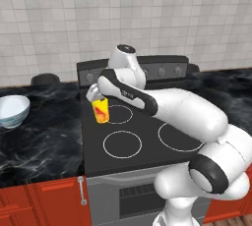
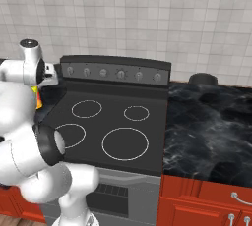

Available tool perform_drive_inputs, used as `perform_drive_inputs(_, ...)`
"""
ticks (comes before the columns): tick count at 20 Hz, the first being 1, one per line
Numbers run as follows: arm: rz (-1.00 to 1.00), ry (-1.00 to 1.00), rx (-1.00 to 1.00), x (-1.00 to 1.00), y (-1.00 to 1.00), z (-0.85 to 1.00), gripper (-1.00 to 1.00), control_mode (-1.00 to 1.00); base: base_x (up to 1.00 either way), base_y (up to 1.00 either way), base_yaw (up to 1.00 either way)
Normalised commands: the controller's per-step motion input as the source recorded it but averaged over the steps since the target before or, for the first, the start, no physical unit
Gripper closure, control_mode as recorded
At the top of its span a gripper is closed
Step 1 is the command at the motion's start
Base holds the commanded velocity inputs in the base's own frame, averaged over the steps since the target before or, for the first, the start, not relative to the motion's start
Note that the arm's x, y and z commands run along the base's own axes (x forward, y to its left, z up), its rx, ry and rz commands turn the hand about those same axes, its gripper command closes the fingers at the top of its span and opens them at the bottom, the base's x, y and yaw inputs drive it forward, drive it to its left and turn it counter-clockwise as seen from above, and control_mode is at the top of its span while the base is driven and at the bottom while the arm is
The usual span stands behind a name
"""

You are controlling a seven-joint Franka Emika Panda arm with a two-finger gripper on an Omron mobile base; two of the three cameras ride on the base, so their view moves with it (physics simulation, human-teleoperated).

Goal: Pick the cup and bowl from the counter and place them on the counter next to the sink.

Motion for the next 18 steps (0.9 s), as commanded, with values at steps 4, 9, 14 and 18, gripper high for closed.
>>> perform_drive_inputs(4, 0.03, -0.01, 0.03, -0.52, -0.86, 0.56, 1.0, -1.0, 0.0, 0.0, 0.0)
perform_drive_inputs(9, 0.03, 0.0, 0.04, -0.66, -1.0, 0.32, 1.0, -1.0, 0.0, 0.0, 0.0)
perform_drive_inputs(14, 0.06, -0.02, 0.01, -0.76, -1.0, 0.07, 1.0, -1.0, 0.0, 0.0, 0.0)
perform_drive_inputs(18, 0.04, -0.03, 0.0, -0.67, -0.81, 0.01, 1.0, -1.0, 0.0, 0.0, 0.0)
